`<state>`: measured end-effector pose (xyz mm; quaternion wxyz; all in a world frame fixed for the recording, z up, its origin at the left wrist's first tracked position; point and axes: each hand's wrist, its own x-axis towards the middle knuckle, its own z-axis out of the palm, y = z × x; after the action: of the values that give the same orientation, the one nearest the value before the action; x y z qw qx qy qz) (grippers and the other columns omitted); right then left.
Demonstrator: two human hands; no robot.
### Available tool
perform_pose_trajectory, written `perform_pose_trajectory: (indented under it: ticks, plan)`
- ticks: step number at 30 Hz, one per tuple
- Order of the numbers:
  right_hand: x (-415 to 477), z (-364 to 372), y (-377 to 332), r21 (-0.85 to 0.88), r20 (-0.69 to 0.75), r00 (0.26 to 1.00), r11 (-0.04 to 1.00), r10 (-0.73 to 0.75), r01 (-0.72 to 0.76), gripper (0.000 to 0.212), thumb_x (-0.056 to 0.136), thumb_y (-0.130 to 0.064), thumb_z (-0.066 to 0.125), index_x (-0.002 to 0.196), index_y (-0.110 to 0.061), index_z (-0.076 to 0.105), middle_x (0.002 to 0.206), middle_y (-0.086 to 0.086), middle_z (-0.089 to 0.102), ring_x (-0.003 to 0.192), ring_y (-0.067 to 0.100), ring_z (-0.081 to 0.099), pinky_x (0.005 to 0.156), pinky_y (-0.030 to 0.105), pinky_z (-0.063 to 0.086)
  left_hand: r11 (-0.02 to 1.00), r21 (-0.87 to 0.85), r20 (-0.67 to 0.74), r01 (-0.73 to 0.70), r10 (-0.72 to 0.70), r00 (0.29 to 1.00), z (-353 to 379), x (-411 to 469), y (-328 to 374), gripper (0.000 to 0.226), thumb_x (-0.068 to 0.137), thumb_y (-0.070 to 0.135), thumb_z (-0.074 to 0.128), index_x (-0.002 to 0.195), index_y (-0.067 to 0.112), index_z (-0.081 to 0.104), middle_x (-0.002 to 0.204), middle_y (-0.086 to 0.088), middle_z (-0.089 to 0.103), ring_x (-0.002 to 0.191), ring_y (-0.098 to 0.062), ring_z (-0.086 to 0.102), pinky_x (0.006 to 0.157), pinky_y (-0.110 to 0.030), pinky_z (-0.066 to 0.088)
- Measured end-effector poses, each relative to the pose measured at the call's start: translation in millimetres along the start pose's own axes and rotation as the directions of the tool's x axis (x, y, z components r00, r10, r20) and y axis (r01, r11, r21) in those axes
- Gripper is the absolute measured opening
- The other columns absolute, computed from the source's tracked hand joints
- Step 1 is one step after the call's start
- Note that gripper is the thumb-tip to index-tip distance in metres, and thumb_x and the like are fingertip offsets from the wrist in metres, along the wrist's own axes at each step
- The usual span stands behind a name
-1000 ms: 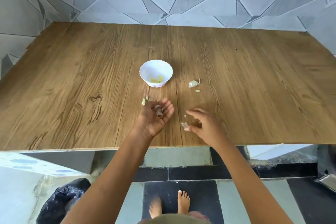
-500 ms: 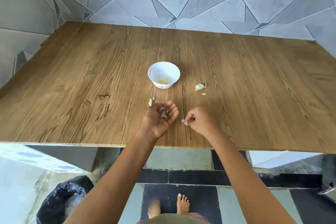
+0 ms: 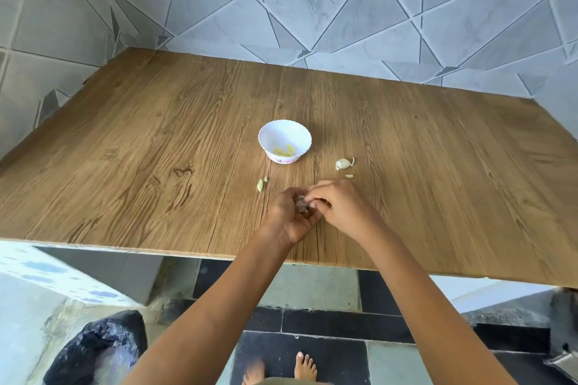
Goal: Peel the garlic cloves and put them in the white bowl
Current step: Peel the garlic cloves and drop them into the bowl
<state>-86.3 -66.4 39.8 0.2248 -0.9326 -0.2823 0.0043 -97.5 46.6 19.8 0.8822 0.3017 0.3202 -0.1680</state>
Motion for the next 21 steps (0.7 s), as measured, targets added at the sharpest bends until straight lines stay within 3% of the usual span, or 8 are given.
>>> perform_pose_trajectory:
  ticks: [3,5,8,11,14,17,21]
  plan:
    - [-2.7,4.2,-2.2,-0.113,-0.111,0.994,0.994,-0.009,-0.004,0.006,0.077,-0.010,0.074,0.077,-0.014,0.070,0.081,-0.001,0.063,0.067,0.015,0.057,0.052,0.023,0.041,1.000,-0.024,0.016,0.011,-0.010,1.000,-0.5,-1.4,0.3,0.034,0.098,0.014,0.037,0.069,0.006,0.053,0.046,-0.004,0.055,0.047,-0.012,0.051,0.043,-0.020,0.050]
    - [-5.5,9.8,-1.7,-0.142,-0.159,0.987,0.990,-0.006,-0.017,0.016,0.071,-0.012,0.078,0.068,-0.016,0.063,0.075,-0.003,0.060,0.060,0.012,0.054,0.046,0.018,0.034,0.999,-0.031,0.020,0.011,-0.010,1.000,-1.8,-2.2,0.7,0.035,0.098,0.014,0.037,0.067,0.007,0.050,0.045,-0.003,0.054,0.039,-0.011,0.050,0.043,-0.019,0.048]
    - [-7.9,15.1,1.4,-0.131,-0.172,0.985,0.991,-0.028,0.006,0.003,0.077,-0.016,0.073,0.077,-0.017,0.071,0.093,-0.005,0.068,0.080,0.016,0.064,0.058,0.024,0.045,0.997,-0.076,0.021,0.010,-0.008,1.000,-2.9,-3.4,1.0,0.036,0.099,0.016,0.037,0.067,0.007,0.050,0.044,-0.003,0.052,0.034,-0.009,0.047,0.042,-0.017,0.047]
    - [-11.0,16.4,4.1,-0.107,-0.157,0.986,0.994,-0.056,0.039,0.012,0.081,-0.013,0.070,0.092,-0.016,0.074,0.103,-0.004,0.066,0.091,0.019,0.064,0.067,0.027,0.048,0.996,-0.087,0.015,0.000,0.002,1.000,-2.7,-2.5,0.4,0.037,0.100,0.016,0.036,0.067,0.006,0.049,0.040,-0.002,0.049,0.031,-0.008,0.047,0.044,-0.019,0.045]
    - [-11.9,15.4,3.0,-0.096,-0.173,0.983,0.994,-0.063,0.047,0.007,0.076,-0.018,0.076,0.082,-0.017,0.073,0.099,-0.005,0.065,0.088,0.018,0.063,0.067,0.028,0.051,0.997,-0.080,0.017,0.002,-0.001,1.000,-1.7,-3.9,0.3,0.039,0.100,0.017,0.035,0.065,0.007,0.048,0.040,0.000,0.045,0.030,-0.007,0.040,0.039,-0.016,0.037]
    - [-11.5,12.8,2.9,-0.086,-0.245,0.969,0.996,-0.040,0.020,0.012,0.071,-0.021,0.080,0.069,-0.016,0.069,0.089,-0.007,0.064,0.076,0.014,0.062,0.059,0.022,0.042,0.995,-0.103,0.034,0.007,-0.003,0.999,-1.0,-5.4,-0.6,0.039,0.099,0.015,0.034,0.065,0.005,0.048,0.043,-0.004,0.050,0.029,-0.009,0.044,0.035,-0.016,0.041]
    - [-13.5,12.6,4.6,-0.114,-0.239,0.965,0.990,-0.104,0.079,0.002,0.078,-0.014,0.073,0.078,-0.017,0.073,0.093,-0.007,0.065,0.076,0.016,0.061,0.062,0.028,0.049,0.992,-0.129,0.045,0.008,-0.002,0.999,-0.2,-2.9,-2.5,0.034,0.099,0.015,0.037,0.069,0.005,0.048,0.045,-0.003,0.048,0.030,-0.009,0.042,0.036,-0.017,0.044]
